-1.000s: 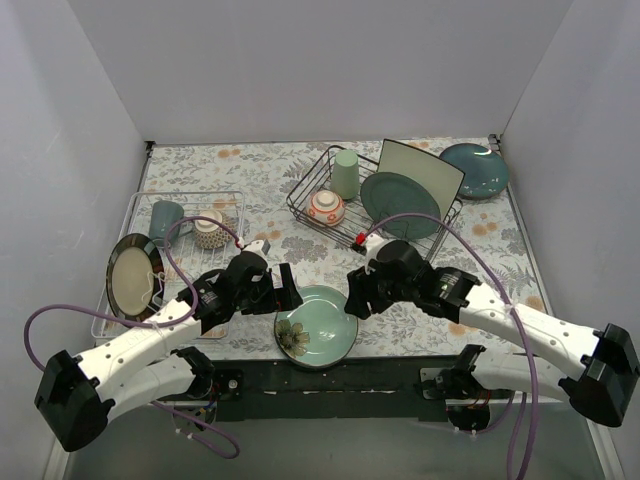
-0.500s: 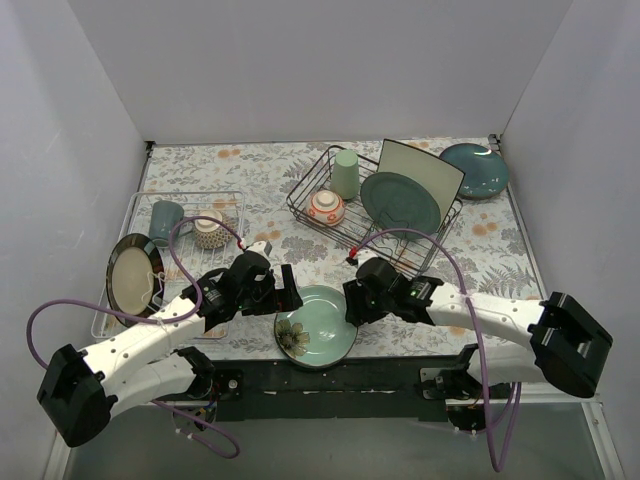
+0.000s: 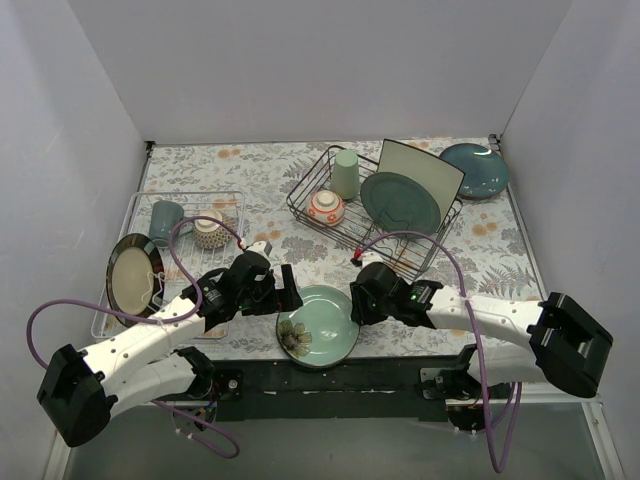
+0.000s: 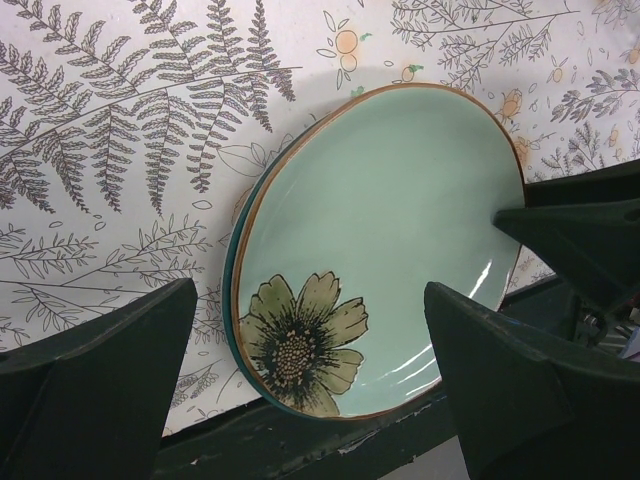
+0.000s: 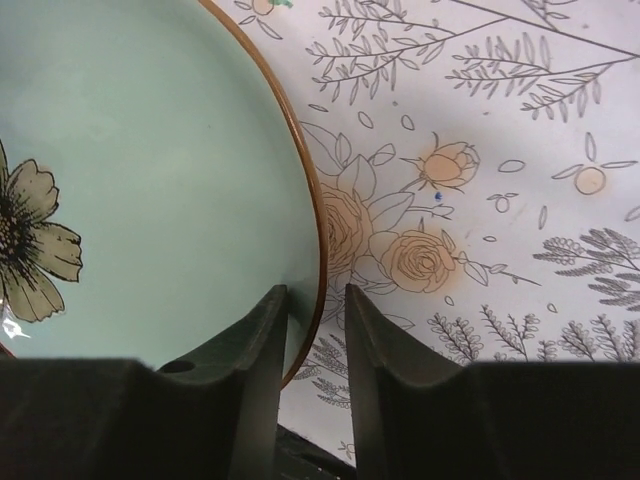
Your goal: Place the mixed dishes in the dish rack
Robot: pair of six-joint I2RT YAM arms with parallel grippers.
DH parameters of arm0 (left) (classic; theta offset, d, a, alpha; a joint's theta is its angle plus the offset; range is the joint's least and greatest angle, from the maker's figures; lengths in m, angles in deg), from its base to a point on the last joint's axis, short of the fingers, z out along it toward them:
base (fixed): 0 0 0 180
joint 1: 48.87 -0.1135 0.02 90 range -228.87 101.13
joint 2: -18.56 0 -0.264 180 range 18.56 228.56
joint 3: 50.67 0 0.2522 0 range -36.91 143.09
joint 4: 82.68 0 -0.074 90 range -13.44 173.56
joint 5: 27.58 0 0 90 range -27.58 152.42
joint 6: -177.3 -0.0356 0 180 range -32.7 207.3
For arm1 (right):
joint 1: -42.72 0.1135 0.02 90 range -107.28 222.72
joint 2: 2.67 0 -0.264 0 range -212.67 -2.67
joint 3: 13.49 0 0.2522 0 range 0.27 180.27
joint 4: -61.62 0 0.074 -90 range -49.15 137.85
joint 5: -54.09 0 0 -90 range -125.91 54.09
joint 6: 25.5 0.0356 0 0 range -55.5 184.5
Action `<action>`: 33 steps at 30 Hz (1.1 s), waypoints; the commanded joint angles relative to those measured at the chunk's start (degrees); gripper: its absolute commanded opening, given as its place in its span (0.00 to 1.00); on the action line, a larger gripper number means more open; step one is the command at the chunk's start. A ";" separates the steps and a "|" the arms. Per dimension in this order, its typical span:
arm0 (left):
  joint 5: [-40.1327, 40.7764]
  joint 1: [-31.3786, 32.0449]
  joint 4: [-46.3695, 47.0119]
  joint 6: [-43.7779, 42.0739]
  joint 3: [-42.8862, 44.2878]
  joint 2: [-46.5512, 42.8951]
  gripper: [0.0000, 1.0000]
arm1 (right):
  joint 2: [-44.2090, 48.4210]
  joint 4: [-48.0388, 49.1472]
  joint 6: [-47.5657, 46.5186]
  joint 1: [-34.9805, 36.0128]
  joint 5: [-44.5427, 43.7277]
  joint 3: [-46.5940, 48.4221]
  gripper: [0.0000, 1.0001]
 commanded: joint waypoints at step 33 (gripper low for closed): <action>-8.54 -0.02 4.31 -2.30 3.64 6.56 0.76 | 17.46 -20.24 1.71 -0.08 -18.29 8.19 0.01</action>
